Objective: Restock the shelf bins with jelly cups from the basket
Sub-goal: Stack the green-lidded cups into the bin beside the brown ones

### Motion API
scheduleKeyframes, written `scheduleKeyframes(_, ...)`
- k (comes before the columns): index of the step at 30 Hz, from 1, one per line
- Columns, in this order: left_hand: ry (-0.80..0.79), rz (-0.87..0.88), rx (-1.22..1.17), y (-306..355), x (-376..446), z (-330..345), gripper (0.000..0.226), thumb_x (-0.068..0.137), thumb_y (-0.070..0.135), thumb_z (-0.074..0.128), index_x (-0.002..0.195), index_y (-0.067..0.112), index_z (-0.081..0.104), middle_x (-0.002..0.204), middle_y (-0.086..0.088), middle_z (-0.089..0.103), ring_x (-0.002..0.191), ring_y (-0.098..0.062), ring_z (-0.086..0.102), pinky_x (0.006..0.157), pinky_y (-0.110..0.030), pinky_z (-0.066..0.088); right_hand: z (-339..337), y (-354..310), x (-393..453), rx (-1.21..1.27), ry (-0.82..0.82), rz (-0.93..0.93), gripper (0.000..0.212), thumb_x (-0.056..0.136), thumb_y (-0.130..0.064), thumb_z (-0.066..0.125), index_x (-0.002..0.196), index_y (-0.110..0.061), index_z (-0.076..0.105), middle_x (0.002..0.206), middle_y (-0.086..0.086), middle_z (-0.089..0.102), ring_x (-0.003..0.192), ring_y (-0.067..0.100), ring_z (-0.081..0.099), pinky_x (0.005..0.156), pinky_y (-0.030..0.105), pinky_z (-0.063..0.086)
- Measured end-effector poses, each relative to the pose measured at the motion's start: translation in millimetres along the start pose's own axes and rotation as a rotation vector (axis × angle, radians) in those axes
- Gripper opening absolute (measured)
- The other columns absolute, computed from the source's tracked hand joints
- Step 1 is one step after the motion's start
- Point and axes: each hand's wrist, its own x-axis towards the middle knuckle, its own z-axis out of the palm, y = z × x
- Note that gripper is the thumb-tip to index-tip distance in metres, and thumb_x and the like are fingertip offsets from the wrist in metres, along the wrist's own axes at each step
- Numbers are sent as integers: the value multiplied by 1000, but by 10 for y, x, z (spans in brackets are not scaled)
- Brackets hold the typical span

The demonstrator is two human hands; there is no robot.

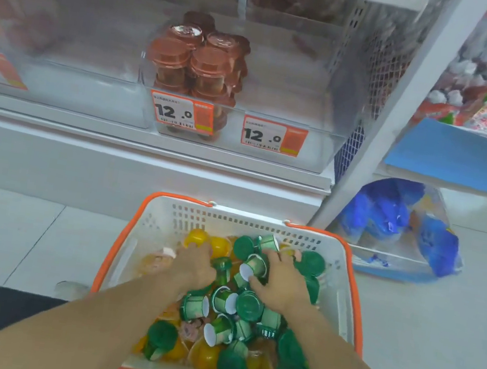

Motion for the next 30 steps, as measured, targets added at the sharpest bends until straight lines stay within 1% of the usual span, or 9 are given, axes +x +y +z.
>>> scheduleKeyframes(3, -5, -33, -87, -59, 31, 271, 70, 84, 14, 55, 150, 24, 33, 150, -17, 38, 141, -39, 30, 114, -49, 34, 47, -60, 87, 25, -80, -9, 73, 87, -57, 59, 147, -25, 32, 142, 6, 42, 125, 28, 49, 95, 41, 50)
scheduleKeyframes(5, 31, 21, -91, -136, -1, 348, 65, 90, 18, 55, 151, 28, 34, 153, -10, 39, 142, -34, 33, 117, -46, 30, 81, -76, 119, 66, -95, 30, 69, 89, -47, 62, 146, -21, 34, 142, 8, 43, 127, 29, 48, 98, 41, 49)
scheduleKeyframes(10, 165, 34, -62, -286, 51, 454, 56, 92, 49, 61, 143, 36, 42, 147, 4, 46, 136, -24, 39, 112, -43, 36, 20, -63, 164, 435, -23, 244, 62, 77, -25, 77, 132, -17, 51, 125, 2, 60, 114, 24, 58, 97, 34, 48)
scheduleKeyframes(13, 262, 67, -82, -185, 111, 478, 46, 91, 49, 64, 131, 27, 53, 135, 0, 54, 129, -22, 41, 106, -38, 38, -96, -53, 158, 583, 17, 298, 49, 80, -25, 76, 124, -17, 57, 111, -2, 61, 103, 19, 59, 89, 29, 49)
scheduleKeyframes(17, 334, 91, -193, -204, 187, 560, 24, 93, 39, 64, 112, 24, 60, 119, -2, 63, 111, -21, 52, 96, -36, 46, -226, -100, 194, 1081, -33, 437, 28, 93, -25, 58, 116, -10, 65, 110, 10, 70, 90, 25, 68, 59, 27, 50)
scheduleKeyframes(21, 378, 129, -370, -249, 208, 468, 14, 99, 29, 58, 106, 19, 63, 109, -4, 69, 100, -24, 62, 92, -40, 51, -407, -201, 197, 1559, -57, 459, 47, 102, -30, 32, 117, -1, 65, 104, 22, 73, 63, 21, 60, 56, 30, 40)
scheduleKeyframes(25, 225, 168, -824, -134, 107, 153, 6, 100, 25, 57, 100, 21, 62, 105, -5, 71, 98, -26, 67, 90, -43, 55, -661, -354, 177, 1766, -115, 336, 45, 101, -28, 27, 109, -5, 65, 105, 22, 70, 54, 15, 50, 49, 26, 38)
scheduleKeyframes(27, 56, 188, -1156, -37, -4, -40, 12, 101, 23, 55, 103, 13, 60, 114, -18, 69, 99, -36, 70, 90, -51, 56, -781, -435, 172, 1801, -140, 275, 42, 97, -25, 28, 109, -6, 64, 110, 22, 70, 53, 15, 48, 48, 26, 40)
scheduleKeyframes(30, -209, 278, -1580, 81, -255, -386, 16, 102, 15, 47, 115, 5, 51, 127, -26, 63, 111, -46, 65, 87, -48, 59, -946, -535, 157, 1789, -148, 163, 45, 97, -33, 31, 110, -6, 64, 112, 21, 69, 55, 16, 48, 52, 27, 43)
